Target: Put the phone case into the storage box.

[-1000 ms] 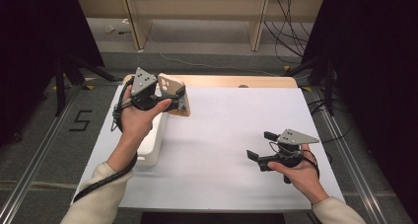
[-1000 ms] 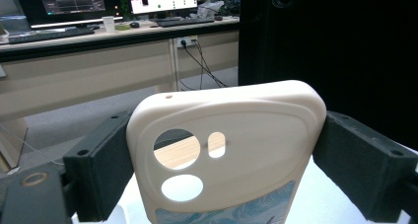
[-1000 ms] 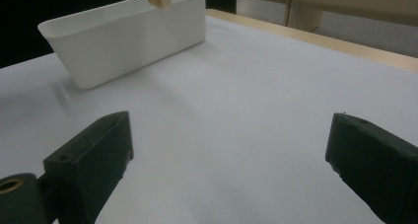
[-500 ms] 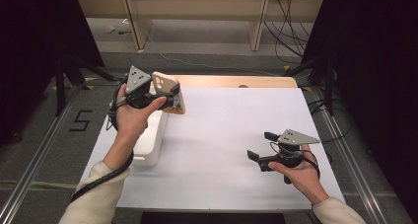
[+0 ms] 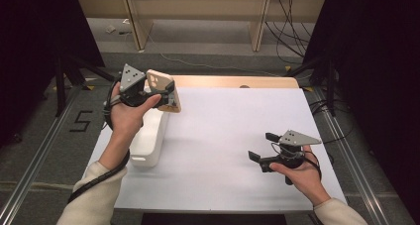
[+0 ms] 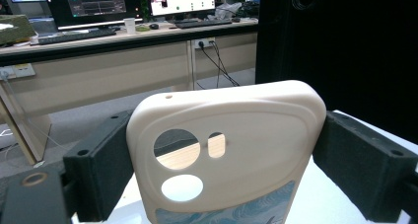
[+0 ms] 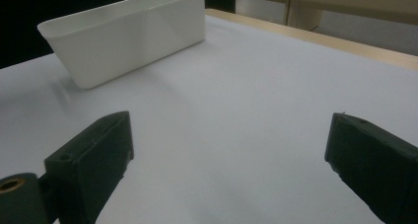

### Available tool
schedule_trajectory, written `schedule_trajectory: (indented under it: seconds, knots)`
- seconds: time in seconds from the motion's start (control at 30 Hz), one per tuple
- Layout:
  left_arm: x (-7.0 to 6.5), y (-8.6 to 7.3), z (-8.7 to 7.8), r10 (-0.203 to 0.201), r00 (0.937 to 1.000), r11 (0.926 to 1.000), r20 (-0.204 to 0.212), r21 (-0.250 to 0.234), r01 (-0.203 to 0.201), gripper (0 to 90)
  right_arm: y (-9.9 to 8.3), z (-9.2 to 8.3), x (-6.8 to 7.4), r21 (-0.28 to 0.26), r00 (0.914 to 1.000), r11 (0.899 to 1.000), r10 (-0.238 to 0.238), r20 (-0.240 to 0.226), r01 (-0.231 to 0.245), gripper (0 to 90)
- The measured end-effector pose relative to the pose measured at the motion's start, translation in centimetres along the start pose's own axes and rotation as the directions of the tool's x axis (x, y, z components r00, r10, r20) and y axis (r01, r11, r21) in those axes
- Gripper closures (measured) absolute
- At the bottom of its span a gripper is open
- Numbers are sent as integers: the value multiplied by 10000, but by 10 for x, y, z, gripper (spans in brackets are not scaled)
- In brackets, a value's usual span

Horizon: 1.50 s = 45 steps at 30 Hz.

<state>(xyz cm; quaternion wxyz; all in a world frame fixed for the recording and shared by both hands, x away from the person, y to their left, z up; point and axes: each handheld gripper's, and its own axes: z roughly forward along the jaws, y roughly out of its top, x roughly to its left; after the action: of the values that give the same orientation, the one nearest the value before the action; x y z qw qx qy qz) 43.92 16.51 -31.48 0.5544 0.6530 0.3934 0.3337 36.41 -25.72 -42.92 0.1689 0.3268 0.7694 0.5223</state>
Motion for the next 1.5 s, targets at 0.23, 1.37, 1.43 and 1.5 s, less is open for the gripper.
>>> schedule_trajectory:
  seconds: [0.23,1.37,1.43,1.5]
  knots:
    - [8,1,-2,249,9995,9996,-205,-121,-252,113,0,0,0,-19,10000,10000,12,-17,-12,54]
    - [24,2,-9,134,9981,9999,-602,-73,-138,113,0,0,0,-23,10000,10000,38,-32,-38,56]
    - [24,2,-9,126,9980,9999,-619,-69,-131,113,0,1,0,-43,10000,10000,39,-49,-40,56]
    - [26,2,-9,146,9978,9999,-648,-66,-151,113,0,1,0,-21,10000,10000,37,-34,-37,57]
